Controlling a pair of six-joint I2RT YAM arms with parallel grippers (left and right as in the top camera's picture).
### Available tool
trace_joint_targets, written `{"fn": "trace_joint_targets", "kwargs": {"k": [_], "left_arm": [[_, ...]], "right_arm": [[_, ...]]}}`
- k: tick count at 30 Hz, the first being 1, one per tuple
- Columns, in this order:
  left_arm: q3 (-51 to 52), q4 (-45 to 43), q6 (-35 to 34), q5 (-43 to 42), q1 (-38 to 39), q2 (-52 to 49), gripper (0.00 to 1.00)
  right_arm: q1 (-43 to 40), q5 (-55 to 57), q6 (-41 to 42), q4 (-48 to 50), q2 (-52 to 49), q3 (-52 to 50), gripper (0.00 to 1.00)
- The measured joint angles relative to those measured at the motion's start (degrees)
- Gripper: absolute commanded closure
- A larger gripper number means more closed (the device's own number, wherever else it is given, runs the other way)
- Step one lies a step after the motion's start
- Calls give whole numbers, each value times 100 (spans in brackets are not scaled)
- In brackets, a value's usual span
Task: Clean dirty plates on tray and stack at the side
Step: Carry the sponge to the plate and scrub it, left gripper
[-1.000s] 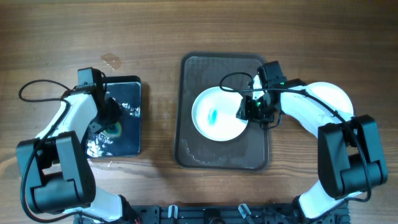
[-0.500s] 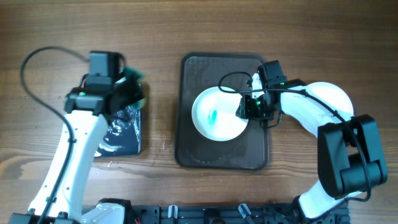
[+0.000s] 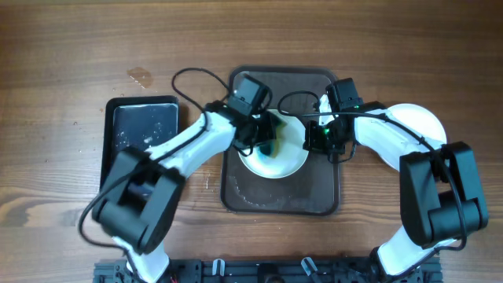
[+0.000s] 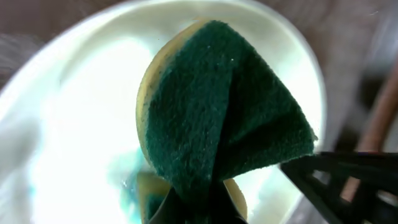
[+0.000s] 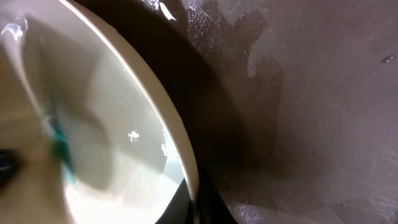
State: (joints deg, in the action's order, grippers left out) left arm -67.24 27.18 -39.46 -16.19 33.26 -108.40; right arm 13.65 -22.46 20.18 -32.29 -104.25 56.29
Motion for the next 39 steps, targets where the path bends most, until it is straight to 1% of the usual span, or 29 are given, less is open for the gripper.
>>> {"fn": "trace_joint_targets", "kwargs": {"k": [2, 5, 8, 9, 11, 13, 15, 17, 20, 25, 30, 34, 36, 39], "left_arm": [[0, -50, -33, 55, 87, -144, 96], [-63, 20, -37, 446, 247, -236, 96], [-173, 280, -52, 949, 393, -243, 96], [-278, 579, -74, 1318, 446, -245, 96], [-409, 1012, -74, 1742, 463, -264, 96], [-555, 1447, -44, 2444, 452, -308, 96], [-592, 1506, 13, 2754, 461, -343, 96], [-592, 1502, 24, 2879, 468, -352, 96], [-590, 1305, 33, 2621, 448, -369, 96], [-588, 133, -103, 876, 269, -566, 96], [-599, -691, -225, -275, 442, -804, 96], [-601, -647, -247, -743, 708, -839, 96], [-608, -529, -225, -789, 693, -839, 96], [-728, 20, -181, -570, 675, -837, 96]], "right_arm": [[2, 0, 13, 9, 0, 0, 96], [2, -4, 33, 20, -2, -2, 96], [2, -9, 35, 26, -2, -2, 96], [4, -9, 35, 26, -2, -2, 96], [7, -9, 35, 31, -2, -2, 96], [7, -9, 35, 31, -2, -2, 96], [9, -26, 39, 48, -9, -2, 96], [17, -48, 55, 66, -17, -2, 96], [17, -44, 57, 68, -17, -2, 96], [-74, 13, 79, 44, -17, 2, 96], [-96, 46, 103, 7, -4, 2, 96], [-96, 46, 120, 7, -4, 2, 96], [-96, 46, 120, 7, -4, 2, 96], [-94, 35, 120, 2, -4, 0, 96]]}}
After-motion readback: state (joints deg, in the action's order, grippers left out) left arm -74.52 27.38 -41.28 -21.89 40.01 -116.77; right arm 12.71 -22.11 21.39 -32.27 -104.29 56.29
